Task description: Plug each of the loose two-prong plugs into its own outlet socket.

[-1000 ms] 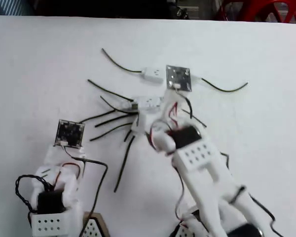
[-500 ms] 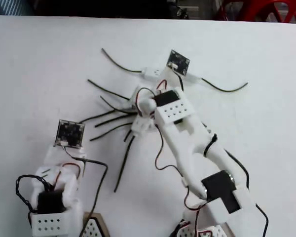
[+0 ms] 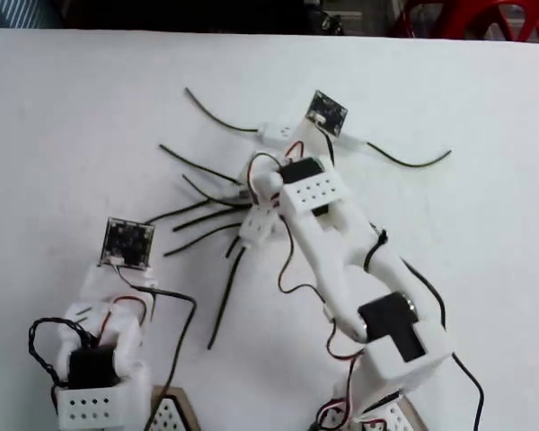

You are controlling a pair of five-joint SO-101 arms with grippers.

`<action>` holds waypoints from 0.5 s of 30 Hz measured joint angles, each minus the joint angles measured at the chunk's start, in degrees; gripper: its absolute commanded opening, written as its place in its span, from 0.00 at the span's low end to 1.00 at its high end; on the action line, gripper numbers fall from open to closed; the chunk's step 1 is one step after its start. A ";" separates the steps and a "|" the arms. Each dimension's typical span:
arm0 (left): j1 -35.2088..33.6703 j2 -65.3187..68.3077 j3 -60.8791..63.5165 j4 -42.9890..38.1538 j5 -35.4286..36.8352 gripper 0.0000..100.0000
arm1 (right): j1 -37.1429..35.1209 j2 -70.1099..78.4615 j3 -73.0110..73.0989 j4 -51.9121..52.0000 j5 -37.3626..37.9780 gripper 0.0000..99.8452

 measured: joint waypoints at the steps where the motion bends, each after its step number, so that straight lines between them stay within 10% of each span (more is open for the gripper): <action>1: 0.00 0.00 0.00 0.00 0.00 0.03 | 0.09 0.88 -0.62 0.00 0.00 0.20; 15: 0.00 0.00 0.00 0.00 0.00 0.03 | 0.44 8.44 -8.79 9.41 -2.11 0.01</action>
